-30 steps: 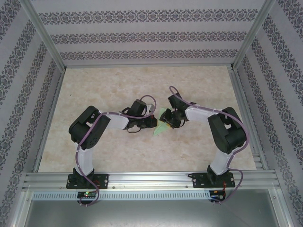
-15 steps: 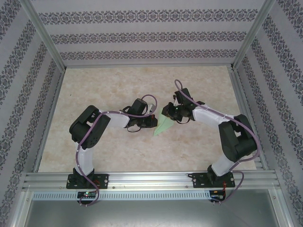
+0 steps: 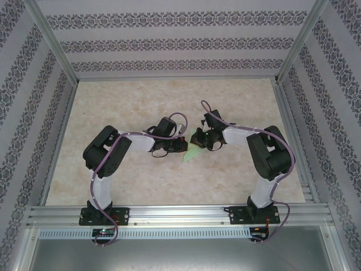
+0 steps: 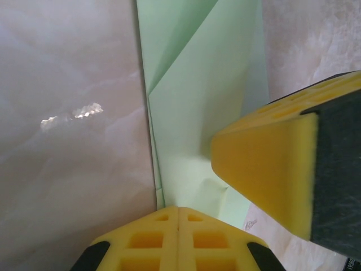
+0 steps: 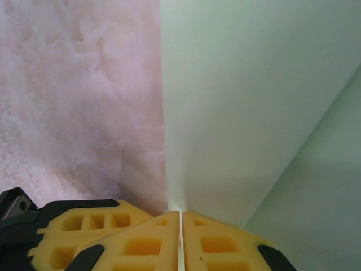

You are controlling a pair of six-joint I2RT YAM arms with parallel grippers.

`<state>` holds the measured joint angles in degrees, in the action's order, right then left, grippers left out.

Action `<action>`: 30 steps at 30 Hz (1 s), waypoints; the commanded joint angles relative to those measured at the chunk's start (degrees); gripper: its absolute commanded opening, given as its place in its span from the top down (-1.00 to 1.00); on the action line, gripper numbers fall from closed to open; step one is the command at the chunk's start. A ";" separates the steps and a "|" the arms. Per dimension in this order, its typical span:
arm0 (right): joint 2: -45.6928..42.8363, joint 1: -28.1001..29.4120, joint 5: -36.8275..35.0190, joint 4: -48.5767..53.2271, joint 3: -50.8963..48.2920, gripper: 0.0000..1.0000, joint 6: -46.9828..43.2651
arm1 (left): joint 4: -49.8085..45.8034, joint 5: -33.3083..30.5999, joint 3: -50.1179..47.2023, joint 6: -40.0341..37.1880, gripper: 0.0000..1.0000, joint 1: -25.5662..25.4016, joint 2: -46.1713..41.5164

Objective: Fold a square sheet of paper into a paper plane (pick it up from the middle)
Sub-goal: Fourth fold the wing at the center of the table.

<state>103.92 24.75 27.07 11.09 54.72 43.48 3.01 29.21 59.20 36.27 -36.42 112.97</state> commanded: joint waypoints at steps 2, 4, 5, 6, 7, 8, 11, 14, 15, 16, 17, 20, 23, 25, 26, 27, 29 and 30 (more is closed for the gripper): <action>1.36 0.13 -1.97 -0.29 -0.40 0.79 -1.62 | -6.46 -2.61 -0.46 -1.38 1.00 -0.23 2.17; 1.81 -0.20 -2.99 0.81 -0.41 0.80 -2.20 | -6.93 -2.69 -0.32 -1.29 1.00 -0.21 2.27; 2.11 -0.38 -3.60 1.35 -0.41 0.80 -2.64 | -7.05 -2.69 -0.27 -1.29 1.00 -0.27 2.32; 2.34 -0.60 -4.01 1.70 -0.41 0.80 -2.91 | -7.00 -2.74 -0.31 -1.21 1.00 -0.22 2.28; 2.79 -0.82 -4.25 2.03 -0.42 0.81 -3.14 | -7.13 -2.69 -0.22 -1.23 1.00 -0.20 2.21; 3.11 -1.00 -4.31 2.19 -0.48 0.81 -3.29 | -7.22 -2.76 -0.15 -1.20 1.00 -0.21 2.17; 3.48 -1.09 -4.57 1.59 -1.39 0.82 -3.08 | -7.46 -2.65 0.32 -1.27 1.00 -0.23 2.13; 3.57 -1.11 -4.62 0.62 -2.46 0.83 -2.54 | -7.08 -1.98 0.98 -1.42 1.00 -0.23 1.56; 3.57 -1.09 -4.64 0.44 -2.77 0.83 -2.38 | -6.89 -1.66 1.38 -1.41 1.00 -0.18 1.27; 3.70 -1.13 -4.65 0.29 -2.94 0.83 -2.29 | -6.87 -1.43 1.95 -1.55 1.00 -0.14 0.72; 3.83 -1.11 -4.70 0.17 -3.08 0.84 -2.26 | -6.87 -1.48 2.69 -1.65 1.00 -0.19 -0.07; 4.05 -1.12 -4.57 0.05 -3.48 0.85 -2.18 | -5.86 -2.98 3.78 -1.31 0.98 -0.14 -3.04; 3.84 -1.11 -4.57 -0.28 -3.82 0.86 -2.06 | -4.69 -3.59 3.91 -0.91 0.98 -0.18 -4.53; 3.76 -1.08 -4.58 -0.53 -4.04 0.87 -1.91 | -3.97 -3.17 3.70 -0.51 0.98 -0.14 -4.29; 3.75 -1.11 -4.53 -0.65 -4.10 0.87 -1.82 | -3.53 -2.82 3.57 -0.29 0.98 -0.19 -4.00; 3.80 -1.11 -4.42 -0.88 -4.09 0.87 -1.74 | -3.01 -2.32 3.43 0.00 0.98 -0.19 -3.72; 3.83 -1.05 -4.48 -0.91 -4.20 0.88 -1.65 | -1.96 -1.09 3.31 0.63 0.98 -0.14 -2.97; 3.84 -1.06 -4.40 -0.99 -4.27 0.88 -1.65 | -1.74 -0.64 3.44 0.87 0.98 -0.22 -2.57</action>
<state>105.54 23.94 27.18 8.01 52.75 41.91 -1.13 27.11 61.52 36.42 -36.42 110.39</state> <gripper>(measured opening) 0.065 0.062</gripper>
